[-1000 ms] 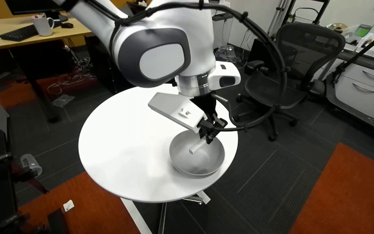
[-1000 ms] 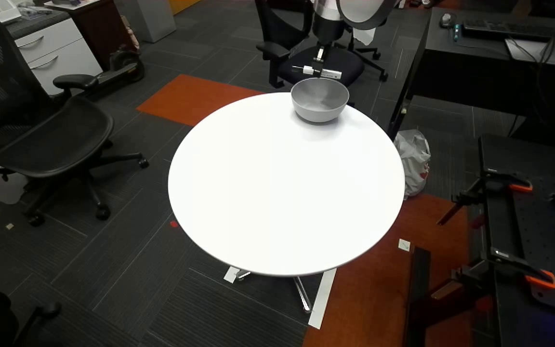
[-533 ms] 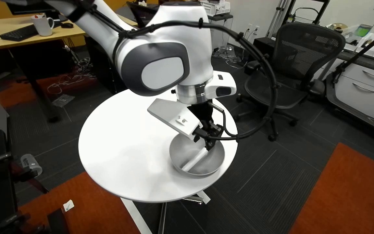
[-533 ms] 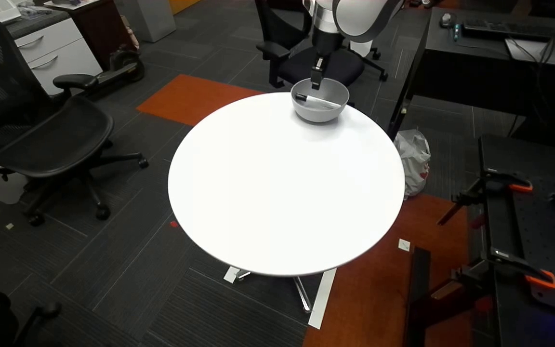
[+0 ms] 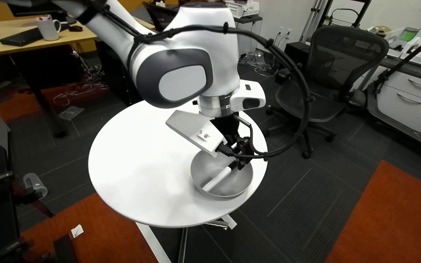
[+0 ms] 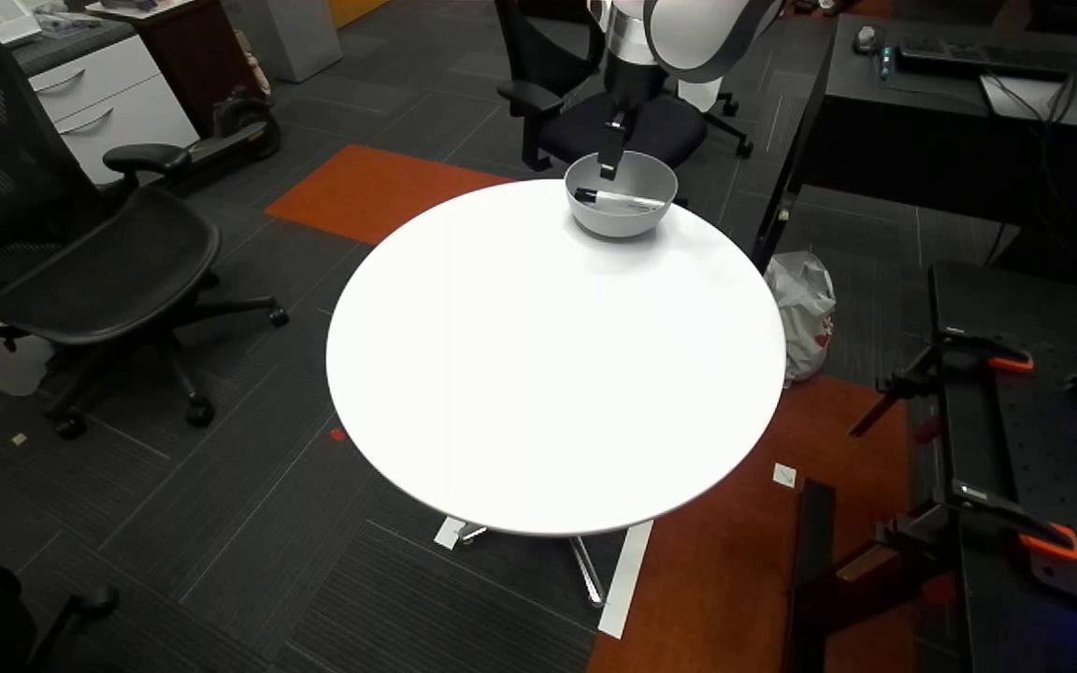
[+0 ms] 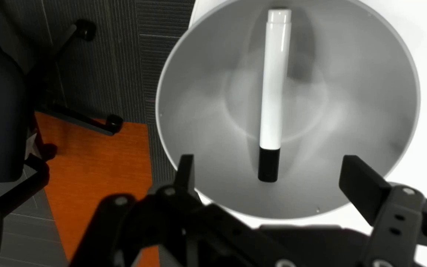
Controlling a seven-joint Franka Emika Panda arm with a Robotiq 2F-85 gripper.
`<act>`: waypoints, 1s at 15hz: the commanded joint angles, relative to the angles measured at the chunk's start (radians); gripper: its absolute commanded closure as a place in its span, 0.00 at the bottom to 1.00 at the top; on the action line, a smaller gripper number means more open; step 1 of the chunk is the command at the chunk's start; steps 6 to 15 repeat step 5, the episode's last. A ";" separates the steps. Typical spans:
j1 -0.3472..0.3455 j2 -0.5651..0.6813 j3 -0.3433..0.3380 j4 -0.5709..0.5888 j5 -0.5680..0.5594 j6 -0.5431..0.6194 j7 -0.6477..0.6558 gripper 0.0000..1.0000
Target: Put the marker in the bowl
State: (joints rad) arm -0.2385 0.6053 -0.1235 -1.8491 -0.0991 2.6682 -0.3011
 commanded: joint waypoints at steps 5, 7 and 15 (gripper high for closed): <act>-0.009 0.001 0.012 0.001 -0.006 0.003 0.006 0.00; -0.009 0.001 0.012 0.001 -0.006 0.003 0.006 0.00; -0.009 0.001 0.012 0.001 -0.006 0.003 0.006 0.00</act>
